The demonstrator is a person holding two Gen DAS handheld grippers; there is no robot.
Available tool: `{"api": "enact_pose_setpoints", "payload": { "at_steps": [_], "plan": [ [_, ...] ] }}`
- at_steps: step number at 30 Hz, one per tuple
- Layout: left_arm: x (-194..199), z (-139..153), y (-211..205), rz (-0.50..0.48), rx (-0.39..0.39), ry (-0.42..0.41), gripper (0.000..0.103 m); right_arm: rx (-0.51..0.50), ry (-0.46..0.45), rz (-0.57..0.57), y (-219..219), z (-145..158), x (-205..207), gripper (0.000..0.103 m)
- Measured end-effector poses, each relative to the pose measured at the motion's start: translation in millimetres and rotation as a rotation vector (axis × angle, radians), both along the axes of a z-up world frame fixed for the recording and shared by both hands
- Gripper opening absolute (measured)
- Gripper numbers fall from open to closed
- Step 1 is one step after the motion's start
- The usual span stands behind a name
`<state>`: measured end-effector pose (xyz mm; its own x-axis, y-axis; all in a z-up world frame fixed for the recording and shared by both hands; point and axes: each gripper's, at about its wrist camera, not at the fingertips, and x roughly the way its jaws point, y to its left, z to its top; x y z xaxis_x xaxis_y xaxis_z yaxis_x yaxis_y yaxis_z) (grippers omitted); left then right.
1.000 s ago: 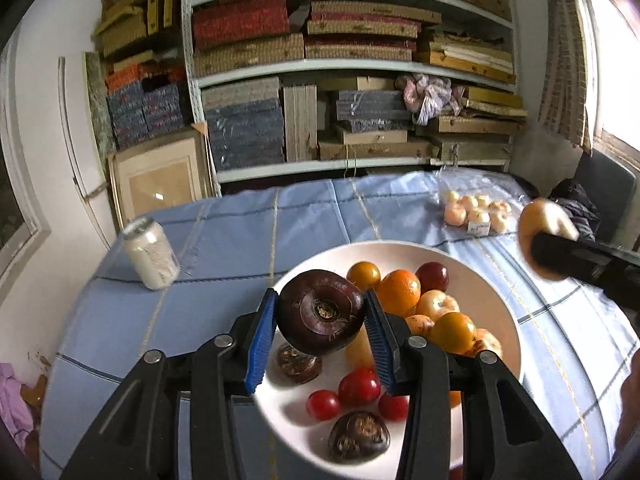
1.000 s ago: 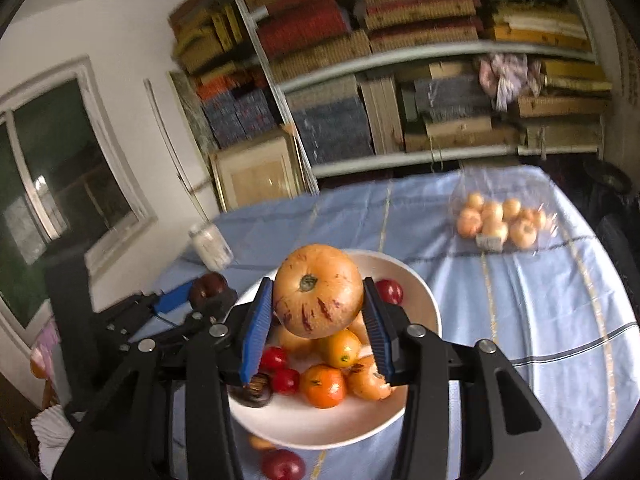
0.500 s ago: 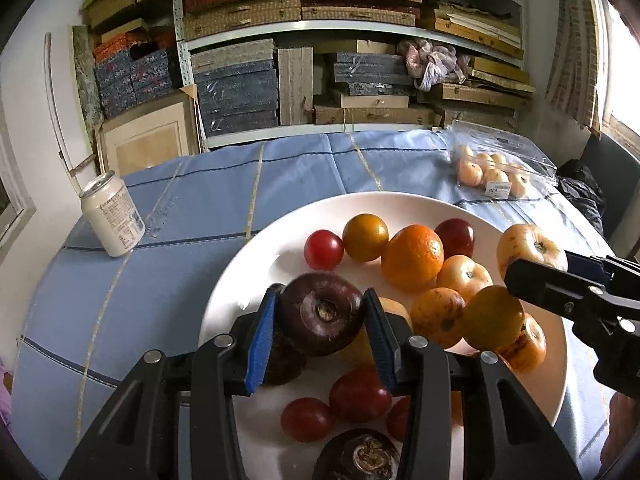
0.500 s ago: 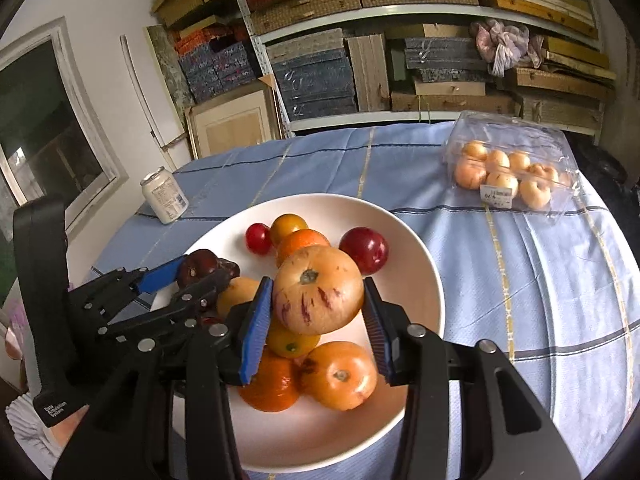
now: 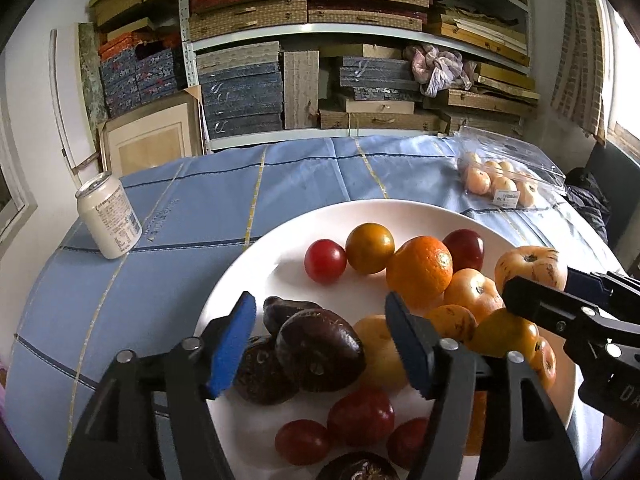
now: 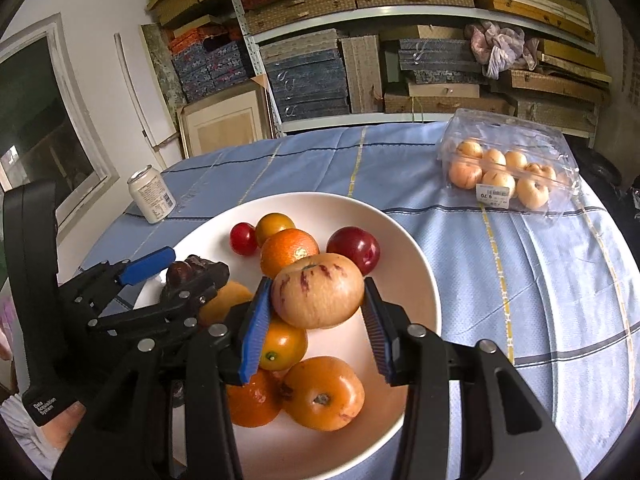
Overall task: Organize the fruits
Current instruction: 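Move both tools back toward the last two fruits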
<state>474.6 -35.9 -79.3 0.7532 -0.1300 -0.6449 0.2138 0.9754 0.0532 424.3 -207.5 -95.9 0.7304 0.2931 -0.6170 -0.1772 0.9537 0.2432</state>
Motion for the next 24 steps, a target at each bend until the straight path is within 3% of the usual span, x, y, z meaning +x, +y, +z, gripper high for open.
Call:
{"api": "enact_pose_setpoints", "payload": {
  "at_steps": [5,9,12,24],
  "plan": [
    [-0.1,-0.1,0.4,-0.004,-0.005,0.004,0.078,-0.011,-0.01,-0.011,-0.6,2.4,-0.8,0.048],
    [-4.6,2.0,-0.2,0.001,0.01,-0.017,0.091,-0.018,-0.038,-0.012,0.1,8.4,-5.3,0.057],
    [-7.8,5.5,3.2,0.002,0.001,-0.026,0.093,-0.016,-0.072,-0.019,-1.3,19.0,-12.5,0.057],
    [-35.2,50.5,24.8,0.032,-0.077,-0.076,0.096,0.095,-0.309,-0.013,-20.4,103.9,-73.8,0.057]
  ]
}}
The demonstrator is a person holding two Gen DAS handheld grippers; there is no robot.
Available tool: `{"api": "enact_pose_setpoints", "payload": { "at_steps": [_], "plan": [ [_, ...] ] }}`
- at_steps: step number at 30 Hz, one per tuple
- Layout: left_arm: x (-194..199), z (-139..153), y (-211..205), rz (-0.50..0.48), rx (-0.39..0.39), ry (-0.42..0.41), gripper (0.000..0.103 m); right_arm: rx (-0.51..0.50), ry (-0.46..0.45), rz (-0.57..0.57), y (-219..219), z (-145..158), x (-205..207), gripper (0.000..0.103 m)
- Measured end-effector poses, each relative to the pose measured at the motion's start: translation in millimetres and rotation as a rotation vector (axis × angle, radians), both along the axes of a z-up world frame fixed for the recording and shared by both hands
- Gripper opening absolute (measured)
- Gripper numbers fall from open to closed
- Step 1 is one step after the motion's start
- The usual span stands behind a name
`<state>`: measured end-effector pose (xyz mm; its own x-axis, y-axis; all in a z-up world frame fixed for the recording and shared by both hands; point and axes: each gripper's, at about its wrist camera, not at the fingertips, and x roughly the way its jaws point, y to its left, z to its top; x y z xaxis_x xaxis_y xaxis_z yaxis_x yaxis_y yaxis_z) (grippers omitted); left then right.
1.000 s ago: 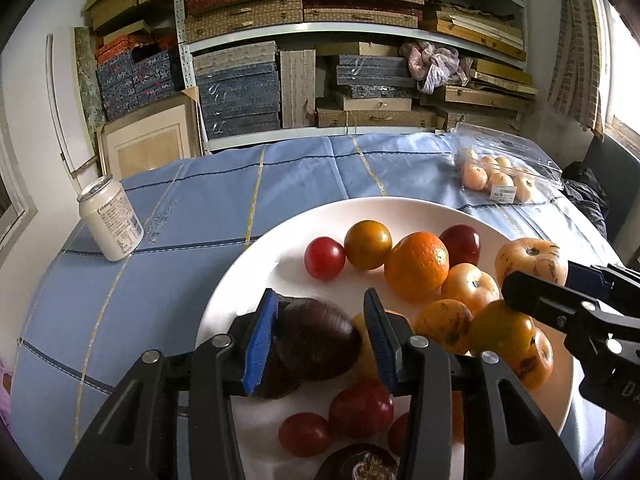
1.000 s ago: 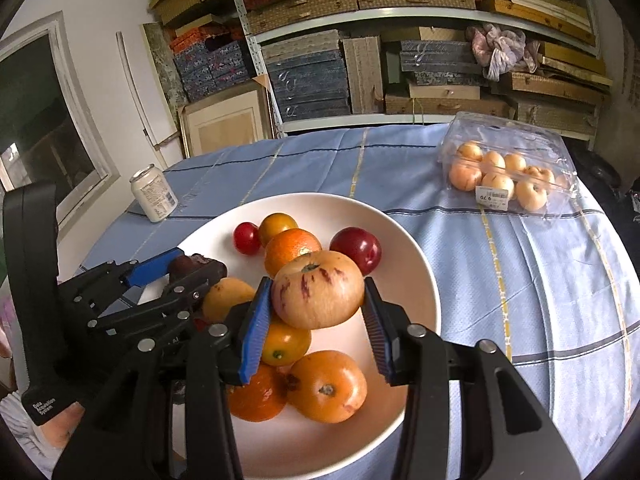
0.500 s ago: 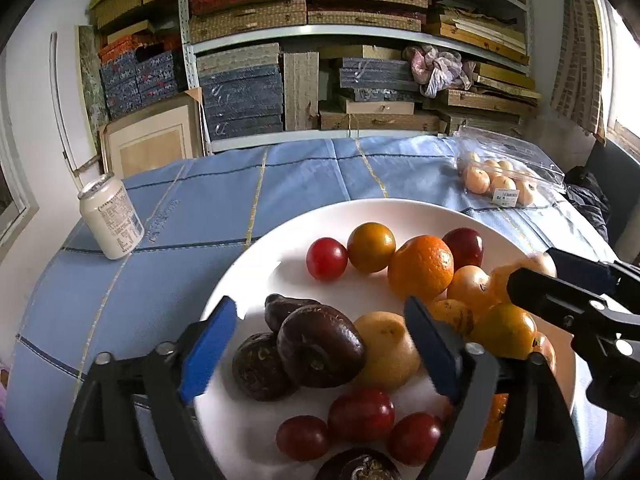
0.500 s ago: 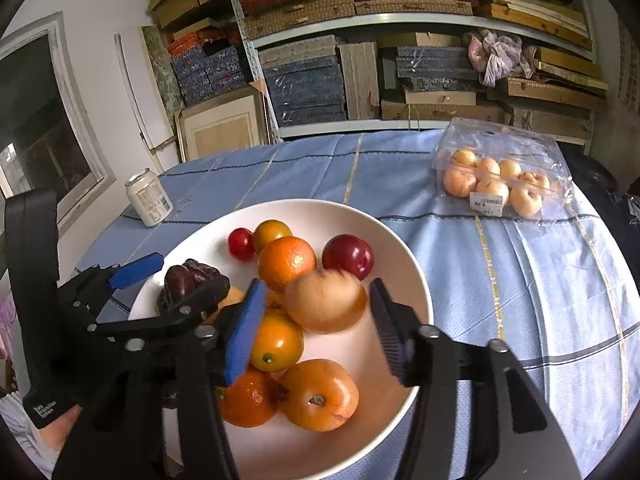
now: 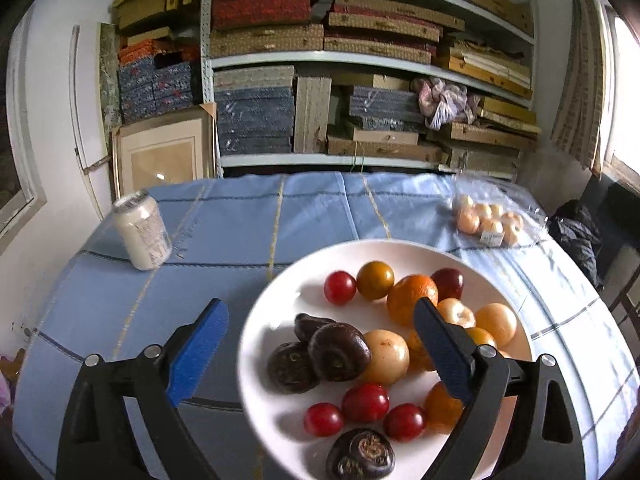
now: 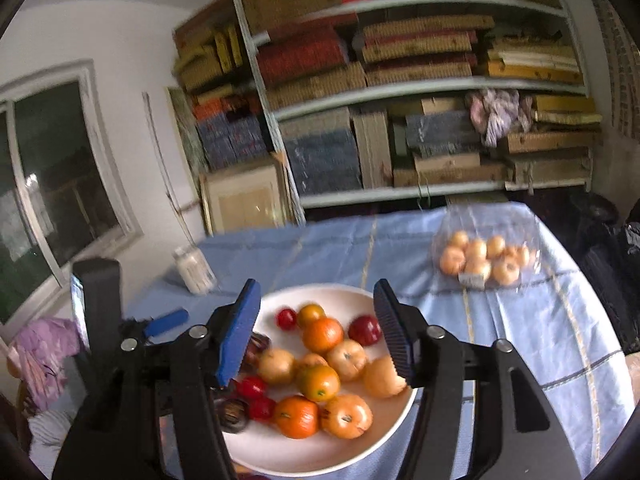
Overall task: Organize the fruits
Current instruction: 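Move both tools back toward the last two fruits, then grasp the dark red round fruit with the right tool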
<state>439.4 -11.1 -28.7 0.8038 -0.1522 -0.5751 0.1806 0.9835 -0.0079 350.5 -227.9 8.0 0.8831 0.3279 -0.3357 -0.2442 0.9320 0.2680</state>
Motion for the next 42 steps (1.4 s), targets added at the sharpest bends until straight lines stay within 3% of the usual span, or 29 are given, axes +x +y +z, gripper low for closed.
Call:
{"api": "enact_pose_setpoints", "payload": {
  "at_steps": [7,12,16,20,25,33,38,42],
  "plan": [
    [-44.1,24.1,6.7,0.009,0.005,-0.034,0.097,0.008,-0.1,0.056,10.1,41.1,-49.3,0.061],
    [-93.4,11.5,25.5,0.045,-0.017,-0.034,0.098,-0.011,-0.131,0.099,27.2,50.2,-93.1,0.066],
    [-126.8,-6.3,44.1,0.072,-0.09,-0.027,0.098,0.017,-0.096,0.123,31.1,26.0,-125.5,0.069],
    [-159.2,-25.7,63.6,0.112,-0.147,-0.016,0.098,0.065,-0.08,0.058,21.5,-37.0,-164.4,0.076],
    [-179.2,-47.3,77.8,0.127,-0.2,0.065,0.098,-0.045,0.074,0.04,31.2,-88.3,-174.4,0.077],
    [-177.1,-57.5,68.8,0.103,-0.135,0.114,0.098,-0.138,0.178,0.083,60.4,-114.1,-169.5,0.091],
    [-174.7,-57.1,74.1,0.126,-0.154,0.143,0.098,-0.107,0.284,0.056,58.9,-121.4,-144.1,0.087],
    [-179.8,-47.9,83.6,0.14,-0.174,0.121,0.098,-0.153,0.316,0.067,75.3,-123.2,-127.2,0.084]
  ]
}}
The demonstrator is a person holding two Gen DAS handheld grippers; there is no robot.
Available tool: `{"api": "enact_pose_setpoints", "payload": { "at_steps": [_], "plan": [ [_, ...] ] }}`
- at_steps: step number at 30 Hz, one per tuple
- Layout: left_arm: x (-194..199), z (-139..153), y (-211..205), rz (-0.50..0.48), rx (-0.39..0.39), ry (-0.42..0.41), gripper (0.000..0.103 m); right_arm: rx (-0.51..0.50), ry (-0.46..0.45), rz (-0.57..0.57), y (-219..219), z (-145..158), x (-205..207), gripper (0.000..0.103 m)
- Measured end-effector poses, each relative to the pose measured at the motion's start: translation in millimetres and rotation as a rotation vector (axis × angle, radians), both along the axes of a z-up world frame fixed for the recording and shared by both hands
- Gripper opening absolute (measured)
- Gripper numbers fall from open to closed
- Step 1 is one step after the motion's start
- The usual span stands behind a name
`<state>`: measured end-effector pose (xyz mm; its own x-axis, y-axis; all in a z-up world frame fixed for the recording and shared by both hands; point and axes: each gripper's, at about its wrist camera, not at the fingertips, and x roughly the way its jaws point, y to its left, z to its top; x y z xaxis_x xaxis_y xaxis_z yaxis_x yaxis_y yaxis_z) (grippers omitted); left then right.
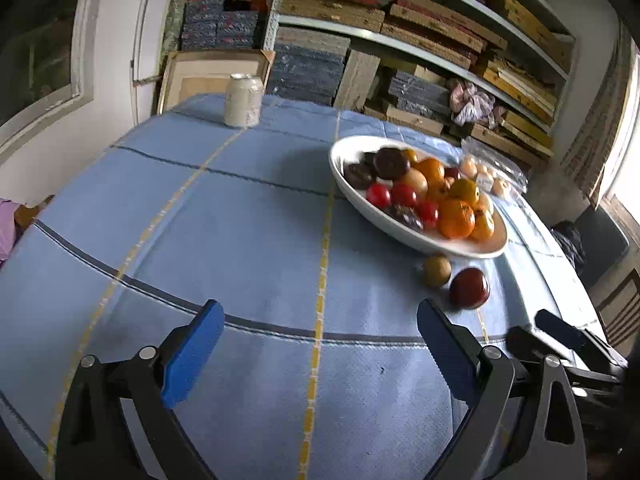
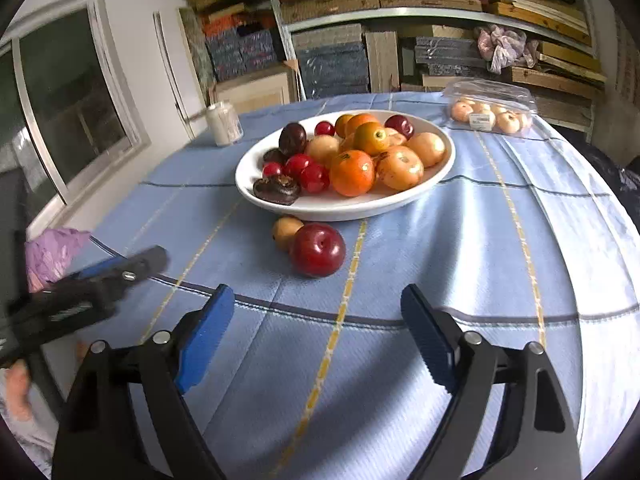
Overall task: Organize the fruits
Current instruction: 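Grasp the dark red round fruit with the right tool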
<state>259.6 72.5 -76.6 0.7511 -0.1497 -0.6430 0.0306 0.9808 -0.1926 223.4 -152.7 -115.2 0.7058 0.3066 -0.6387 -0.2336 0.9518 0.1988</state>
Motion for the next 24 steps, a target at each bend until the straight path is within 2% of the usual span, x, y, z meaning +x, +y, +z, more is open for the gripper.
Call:
{"api": "enact_pose_setpoints", "payload": {
  "at_steps": [3,12,16,24],
  "plan": [
    [-4.7,6.9,7.3,0.006,-0.003,-0.026,0.099,-0.013,0.019,0.018,9.4,1.3,10.7,0.084],
    [-7.8,13.1,7.8,-0.034,-0.045,-0.024,0.099,-0.032,0.062,0.016,14.6,-10.6,45.2,0.082],
    [-7.4,12.4,4.7,-0.053,-0.061,-0.015,0.099,-0.019,0.073,0.027,13.1,-14.4,51.0,0.072],
    [-10.8,9.0,-13.9,-0.124,-0.034,-0.003,0.099,-0.007,0.088,0.026,12.3,-17.8,65.2,0.067]
  ]
}}
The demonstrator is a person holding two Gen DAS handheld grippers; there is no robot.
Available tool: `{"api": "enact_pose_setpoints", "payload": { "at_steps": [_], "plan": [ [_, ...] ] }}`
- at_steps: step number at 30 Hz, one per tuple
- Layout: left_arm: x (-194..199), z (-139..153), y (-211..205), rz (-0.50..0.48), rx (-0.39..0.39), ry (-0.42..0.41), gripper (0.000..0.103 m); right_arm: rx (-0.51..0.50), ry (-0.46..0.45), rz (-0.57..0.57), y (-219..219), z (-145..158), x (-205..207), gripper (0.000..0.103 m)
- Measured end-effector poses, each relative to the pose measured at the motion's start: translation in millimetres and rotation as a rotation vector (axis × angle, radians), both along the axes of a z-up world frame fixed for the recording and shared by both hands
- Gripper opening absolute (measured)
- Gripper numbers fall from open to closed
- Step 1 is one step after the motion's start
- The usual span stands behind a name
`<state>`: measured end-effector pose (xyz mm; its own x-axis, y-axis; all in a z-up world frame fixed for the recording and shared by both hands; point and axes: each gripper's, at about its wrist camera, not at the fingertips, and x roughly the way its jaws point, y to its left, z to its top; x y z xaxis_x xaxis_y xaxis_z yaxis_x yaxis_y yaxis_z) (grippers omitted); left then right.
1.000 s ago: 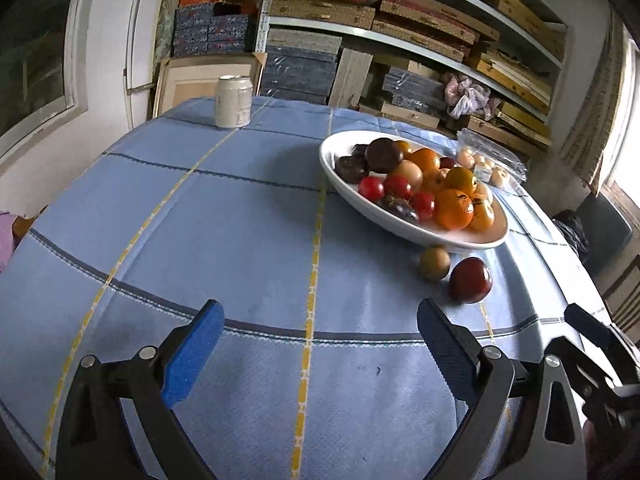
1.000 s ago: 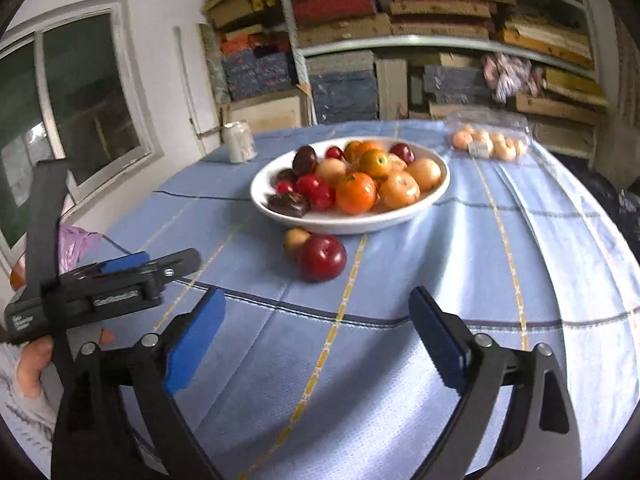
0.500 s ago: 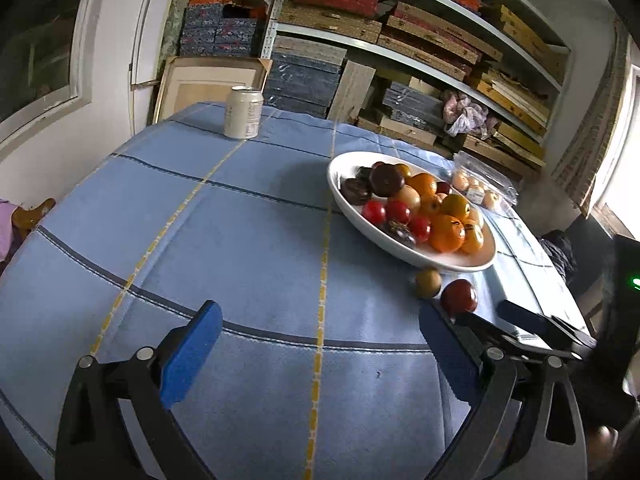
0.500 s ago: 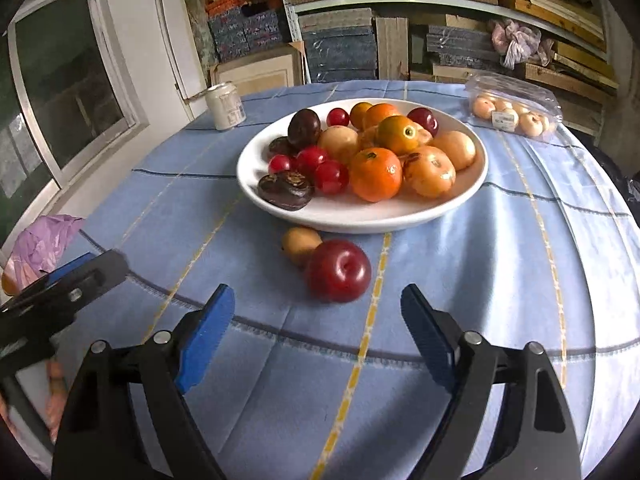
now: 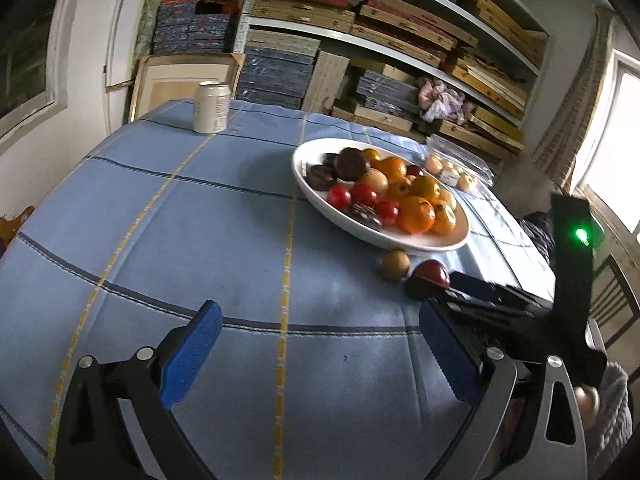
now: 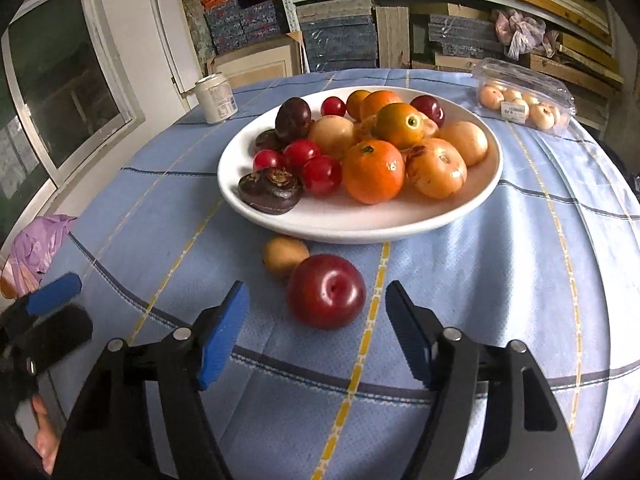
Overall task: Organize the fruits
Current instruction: 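Grasp the dark red round fruit with the right tool, then grasp the small tan round fruit with the left tool while the right tool holds its fruit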
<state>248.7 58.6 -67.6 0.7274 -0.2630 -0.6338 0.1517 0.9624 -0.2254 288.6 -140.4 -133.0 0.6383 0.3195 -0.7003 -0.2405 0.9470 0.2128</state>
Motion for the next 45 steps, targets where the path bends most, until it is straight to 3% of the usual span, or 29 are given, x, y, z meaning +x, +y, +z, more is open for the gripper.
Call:
{"api": "enact_pose_setpoints", "payload": {
  "at_steps": [3,5,8,14,19,23,29,36,40,45],
  "plan": [
    [-1.3,-2.3,-5.3,-0.017,0.016,0.002,0.099,0.005,0.025,0.004,-1.1,-3.1,8.1,0.053],
    [-0.8,-4.2,-7.0,-0.021,0.021,0.006,0.099,0.018,0.043,0.004,-2.4,-5.5,11.8,0.052],
    [2.0,-7.7,-6.8,-0.014,0.024,0.018,0.099,0.041,0.05,-0.004,-5.4,-5.5,15.7,0.04],
    [12.9,-17.4,2.0,0.022,0.003,0.069,0.099,0.06,0.01,-0.015,-16.3,4.6,2.9,0.039],
    [19.8,-24.9,18.5,0.081,-0.044,0.11,0.099,0.1,-0.124,-0.077,-46.9,34.8,-42.5,0.039],
    [21.8,-30.4,20.6,0.086,-0.054,0.134,0.099,0.111,-0.131,-0.164,-86.6,25.2,-75.6,0.039],
    [23.7,-24.0,-7.8,0.057,0.056,0.098,0.099,0.217,-0.079,-0.233,-132.1,9.3,-90.8,0.039],
    [43.6,-24.4,-66.0,-0.012,0.265,0.052,0.099,0.231,-0.106,-0.199,-130.1,14.2,-96.1,0.039],
    [56.4,-24.2,-86.2,-0.068,0.285,0.041,0.099,0.25,-0.083,-0.203,-133.5,11.2,-94.4,0.039],
    [77.2,-28.2,-100.5,-0.106,0.279,0.085,0.099,0.257,-0.093,-0.19,-132.1,13.7,-97.1,0.039]
  ]
}}
